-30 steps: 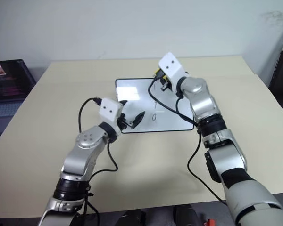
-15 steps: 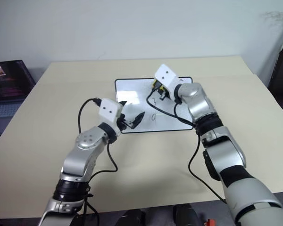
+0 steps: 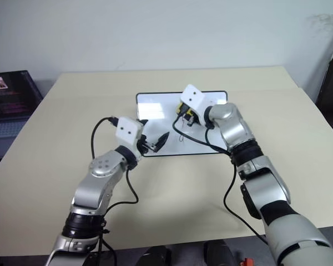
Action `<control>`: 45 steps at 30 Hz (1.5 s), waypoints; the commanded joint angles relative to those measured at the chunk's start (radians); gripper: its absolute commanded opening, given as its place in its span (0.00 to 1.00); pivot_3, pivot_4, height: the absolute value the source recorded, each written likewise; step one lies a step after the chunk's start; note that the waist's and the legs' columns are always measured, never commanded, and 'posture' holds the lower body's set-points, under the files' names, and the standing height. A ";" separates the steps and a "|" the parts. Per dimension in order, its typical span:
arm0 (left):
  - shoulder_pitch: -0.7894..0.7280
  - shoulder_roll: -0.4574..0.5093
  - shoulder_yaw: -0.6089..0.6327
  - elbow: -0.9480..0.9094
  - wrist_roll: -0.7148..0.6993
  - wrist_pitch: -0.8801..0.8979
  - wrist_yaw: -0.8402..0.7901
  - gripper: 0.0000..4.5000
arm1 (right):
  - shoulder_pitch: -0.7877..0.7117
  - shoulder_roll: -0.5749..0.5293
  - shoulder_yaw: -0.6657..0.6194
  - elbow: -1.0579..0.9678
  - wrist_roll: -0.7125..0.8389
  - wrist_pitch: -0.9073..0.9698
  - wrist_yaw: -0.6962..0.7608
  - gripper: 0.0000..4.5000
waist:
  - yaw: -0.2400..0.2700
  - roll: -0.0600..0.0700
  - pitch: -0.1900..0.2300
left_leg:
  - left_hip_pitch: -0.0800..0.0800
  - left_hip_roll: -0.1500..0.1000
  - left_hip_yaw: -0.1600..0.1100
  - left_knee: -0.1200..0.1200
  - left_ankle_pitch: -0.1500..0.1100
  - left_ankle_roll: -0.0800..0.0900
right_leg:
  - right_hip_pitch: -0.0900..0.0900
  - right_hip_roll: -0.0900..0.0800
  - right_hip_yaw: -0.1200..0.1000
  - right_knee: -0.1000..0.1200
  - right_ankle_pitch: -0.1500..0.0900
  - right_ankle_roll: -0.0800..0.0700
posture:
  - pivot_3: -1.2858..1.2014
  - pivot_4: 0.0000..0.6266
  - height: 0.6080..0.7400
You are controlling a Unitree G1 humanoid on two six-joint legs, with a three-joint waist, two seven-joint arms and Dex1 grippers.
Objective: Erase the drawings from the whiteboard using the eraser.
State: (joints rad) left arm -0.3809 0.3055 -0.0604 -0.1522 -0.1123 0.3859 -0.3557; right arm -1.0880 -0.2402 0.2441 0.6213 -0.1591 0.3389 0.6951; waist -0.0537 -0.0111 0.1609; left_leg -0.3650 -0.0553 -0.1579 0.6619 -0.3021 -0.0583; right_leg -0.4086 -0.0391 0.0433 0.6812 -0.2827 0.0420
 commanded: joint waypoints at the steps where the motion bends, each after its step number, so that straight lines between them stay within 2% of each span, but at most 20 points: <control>1: -0.017 -0.013 0.005 -0.032 0.002 -0.015 0.008 1.00 | -0.002 -0.020 -0.046 -0.086 0.021 0.040 -0.027 0.25 | 0.001 0.000 0.000 | 0.000 0.000 0.000 0.000 0.000 0.000 | 0.000 0.000 0.000 0.000 0.000 0.000 | 0.52 0.24 1.00; 12: -0.047 -0.023 -0.002 -0.013 0.005 -0.013 -0.005 1.00 | -0.066 -0.030 -0.079 -0.027 0.027 0.009 -0.117 0.25 | 0.000 0.000 0.000 | -0.001 0.000 0.001 -0.001 0.000 0.000 | -0.001 0.000 0.000 -0.001 0.000 0.000 | 0.52 0.24 1.00; 24: -0.036 -0.016 0.007 -0.038 0.007 0.004 0.007 1.00 | -0.125 0.042 -0.027 0.183 0.000 -0.108 -0.120 0.25 | -0.006 0.000 0.000 | 0.000 0.000 0.001 -0.001 0.000 0.000 | -0.001 0.000 0.001 0.000 0.000 0.000 | 0.52 0.24 1.00; 31: -0.022 -0.016 0.009 -0.054 0.007 0.012 0.020 1.00 | -0.135 0.086 -0.011 0.232 -0.006 -0.142 -0.108 0.25 | -0.005 0.000 0.000 | 0.000 0.000 0.001 0.000 0.000 0.000 | -0.001 0.000 0.001 0.000 0.000 0.000 | 0.52 0.24 1.00; 40: -0.017 -0.017 0.004 -0.047 0.004 0.005 0.020 1.00 | -0.132 0.089 -0.035 0.182 0.004 -0.126 -0.098 0.25 | -0.007 0.000 0.000 | 0.000 0.000 0.001 0.000 0.000 0.000 | -0.001 0.000 0.001 0.001 0.000 0.000 | 0.52 0.24 1.00; 45: -0.020 -0.021 -0.004 -0.031 0.005 -0.008 0.012 1.00 | -0.093 0.066 -0.073 0.026 0.044 -0.048 -0.086 0.25 | -0.003 0.000 0.000 | -0.001 0.000 0.000 0.000 0.000 0.000 | -0.001 0.000 0.000 0.000 0.000 0.000 | 0.52 0.24 1.00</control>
State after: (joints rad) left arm -0.3957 0.2859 -0.0716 -0.1554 -0.1101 0.4046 -0.3403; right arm -1.1741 -0.1654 0.2047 0.7340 -0.1374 0.2723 0.6071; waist -0.0567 -0.0110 0.1610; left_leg -0.3661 -0.0552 -0.1578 0.6614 -0.3021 -0.0584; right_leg -0.4102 -0.0389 0.0436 0.6808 -0.2827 0.0419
